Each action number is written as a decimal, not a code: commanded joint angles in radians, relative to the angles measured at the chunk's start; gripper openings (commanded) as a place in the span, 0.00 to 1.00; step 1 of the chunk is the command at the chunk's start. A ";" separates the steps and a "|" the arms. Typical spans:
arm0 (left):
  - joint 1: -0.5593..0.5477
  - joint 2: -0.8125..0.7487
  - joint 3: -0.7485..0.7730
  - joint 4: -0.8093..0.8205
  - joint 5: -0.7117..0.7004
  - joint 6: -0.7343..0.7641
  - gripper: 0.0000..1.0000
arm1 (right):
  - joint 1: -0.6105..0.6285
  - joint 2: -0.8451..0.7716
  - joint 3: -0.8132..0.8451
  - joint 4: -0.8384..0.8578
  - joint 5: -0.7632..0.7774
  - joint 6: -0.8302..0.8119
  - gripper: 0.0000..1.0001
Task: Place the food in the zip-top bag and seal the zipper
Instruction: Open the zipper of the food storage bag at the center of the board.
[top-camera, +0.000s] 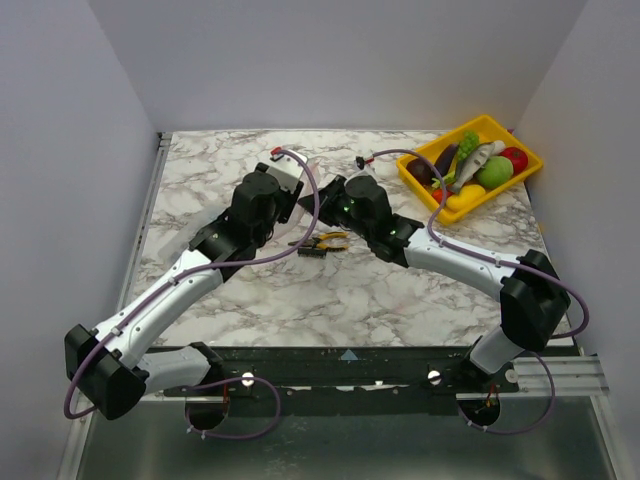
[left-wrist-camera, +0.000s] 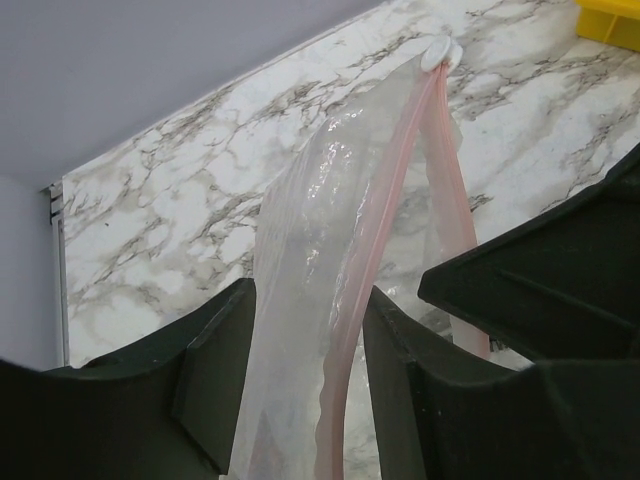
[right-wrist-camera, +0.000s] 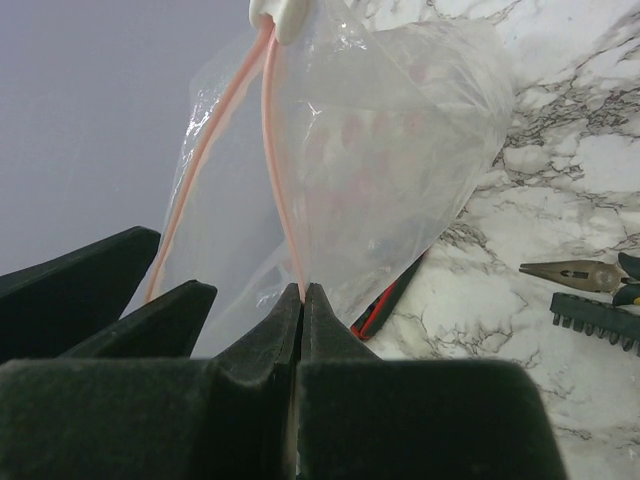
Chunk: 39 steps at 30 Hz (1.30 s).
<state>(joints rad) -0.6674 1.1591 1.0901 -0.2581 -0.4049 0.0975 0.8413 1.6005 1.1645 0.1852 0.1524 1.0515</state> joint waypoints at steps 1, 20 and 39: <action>-0.003 0.020 0.045 -0.019 -0.010 0.011 0.48 | 0.009 -0.022 0.011 -0.004 0.028 0.004 0.01; 0.003 0.176 0.201 -0.235 -0.009 -0.386 0.00 | -0.013 -0.081 0.138 -0.369 0.145 -0.243 0.41; 0.004 0.292 0.294 -0.340 0.185 -0.449 0.00 | -0.393 -0.208 0.070 -0.515 0.276 -0.508 0.87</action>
<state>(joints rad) -0.6666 1.4586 1.3659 -0.5850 -0.2897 -0.3515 0.5922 1.3746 1.2892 -0.3332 0.4637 0.5613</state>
